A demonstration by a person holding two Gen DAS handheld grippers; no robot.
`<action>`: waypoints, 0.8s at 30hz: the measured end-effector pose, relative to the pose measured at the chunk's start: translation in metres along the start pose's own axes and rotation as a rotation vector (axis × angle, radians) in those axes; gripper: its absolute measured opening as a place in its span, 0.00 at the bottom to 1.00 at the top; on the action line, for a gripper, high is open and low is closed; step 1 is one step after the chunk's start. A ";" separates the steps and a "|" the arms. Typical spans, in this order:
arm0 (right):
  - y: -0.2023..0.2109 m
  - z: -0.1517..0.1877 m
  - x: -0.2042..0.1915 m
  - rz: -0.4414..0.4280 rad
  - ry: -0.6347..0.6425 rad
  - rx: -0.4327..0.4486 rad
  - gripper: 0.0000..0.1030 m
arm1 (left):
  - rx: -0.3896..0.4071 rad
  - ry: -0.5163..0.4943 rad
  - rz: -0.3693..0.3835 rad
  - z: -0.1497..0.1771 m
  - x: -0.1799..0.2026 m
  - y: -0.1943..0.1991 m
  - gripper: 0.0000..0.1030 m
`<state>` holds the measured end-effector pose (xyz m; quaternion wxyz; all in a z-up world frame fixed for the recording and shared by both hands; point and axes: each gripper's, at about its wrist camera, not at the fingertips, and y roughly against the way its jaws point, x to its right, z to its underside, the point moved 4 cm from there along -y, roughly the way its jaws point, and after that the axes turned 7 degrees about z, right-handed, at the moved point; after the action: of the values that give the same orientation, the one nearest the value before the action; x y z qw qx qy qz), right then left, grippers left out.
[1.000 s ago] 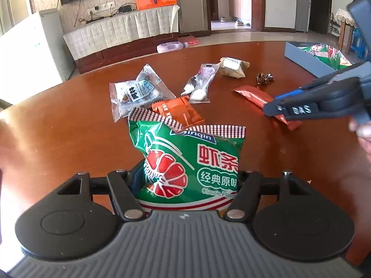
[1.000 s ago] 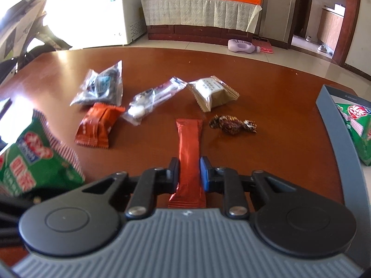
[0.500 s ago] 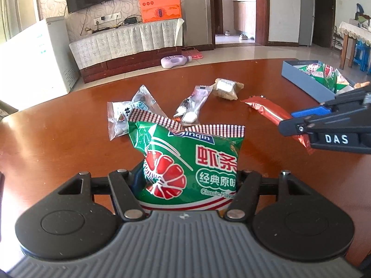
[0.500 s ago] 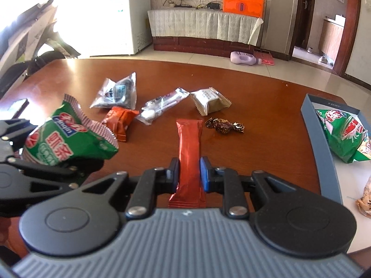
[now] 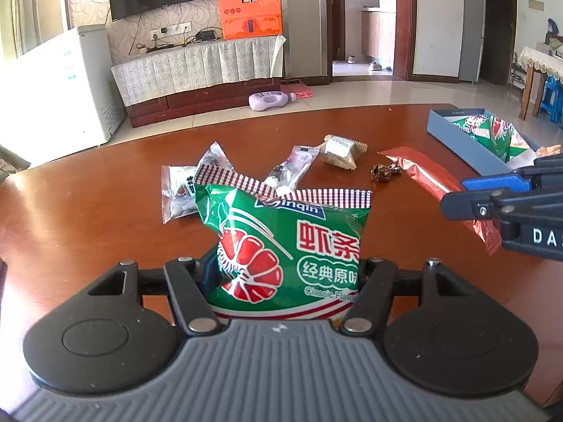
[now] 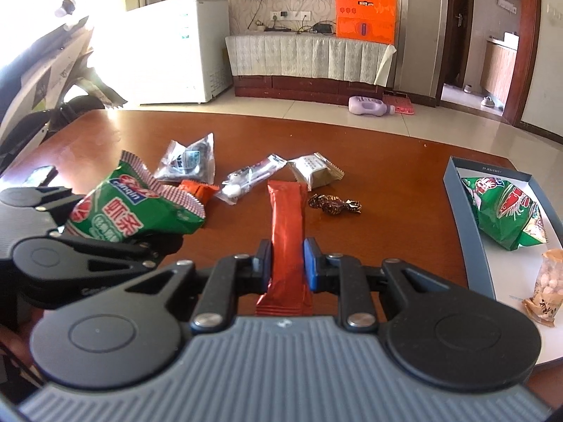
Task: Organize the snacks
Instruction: 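Carry green bag in left tool while right tool carries orange bar toward box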
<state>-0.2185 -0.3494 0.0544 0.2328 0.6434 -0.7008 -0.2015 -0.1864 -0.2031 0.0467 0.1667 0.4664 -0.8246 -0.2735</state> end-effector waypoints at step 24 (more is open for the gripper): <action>0.036 -0.004 0.021 0.004 -0.030 0.086 0.22 | 0.040 0.013 0.030 -0.015 0.028 0.009 0.67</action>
<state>-0.2470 -0.3675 0.0798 0.1950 0.6484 -0.7135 -0.1803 -0.1982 -0.2278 0.0647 0.1667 0.4589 -0.8357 -0.2516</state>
